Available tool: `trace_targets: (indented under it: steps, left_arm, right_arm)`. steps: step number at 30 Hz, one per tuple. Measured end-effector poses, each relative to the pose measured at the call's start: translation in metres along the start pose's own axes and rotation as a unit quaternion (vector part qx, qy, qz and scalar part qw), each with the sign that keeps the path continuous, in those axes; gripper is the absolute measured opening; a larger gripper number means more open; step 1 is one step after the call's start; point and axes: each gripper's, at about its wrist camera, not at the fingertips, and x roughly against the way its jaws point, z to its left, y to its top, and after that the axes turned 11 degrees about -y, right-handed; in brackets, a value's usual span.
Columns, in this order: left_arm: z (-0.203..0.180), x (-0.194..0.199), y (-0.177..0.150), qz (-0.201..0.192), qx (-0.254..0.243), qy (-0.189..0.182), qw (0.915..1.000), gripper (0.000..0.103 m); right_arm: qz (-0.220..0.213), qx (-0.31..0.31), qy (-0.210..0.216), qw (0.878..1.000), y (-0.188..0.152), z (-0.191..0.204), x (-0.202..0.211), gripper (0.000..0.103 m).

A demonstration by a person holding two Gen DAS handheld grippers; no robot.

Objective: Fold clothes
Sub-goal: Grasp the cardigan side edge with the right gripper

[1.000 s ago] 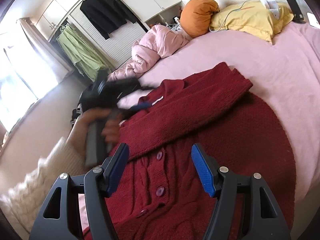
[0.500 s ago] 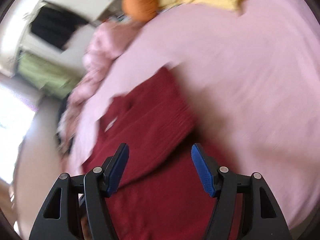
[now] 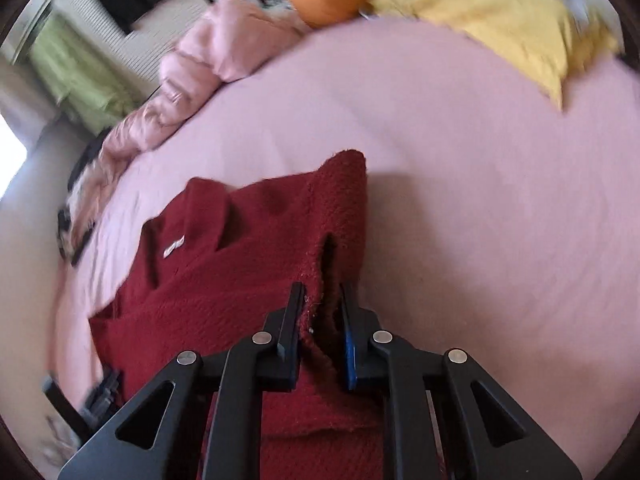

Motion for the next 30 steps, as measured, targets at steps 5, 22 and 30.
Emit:
trace_targets:
  steps: [5,22,30]
  left_arm:
    - [0.046,-0.004,-0.006,0.019,0.109,0.034,0.9933,0.076]
    - [0.036,0.005,-0.010,-0.013,0.076,0.064,0.9949,0.077]
    - [0.044,-0.001,-0.009,0.002,0.086,0.047,0.9952,0.083]
  right_arm:
    - [-0.020,0.072,-0.043,0.996,0.004,0.036,0.022,0.016]
    - [0.011,-0.003,-0.043,0.999,0.002,0.005,0.004,0.025]
    - [0.023,-0.008,-0.004,1.000,0.005,0.013,0.007,0.007]
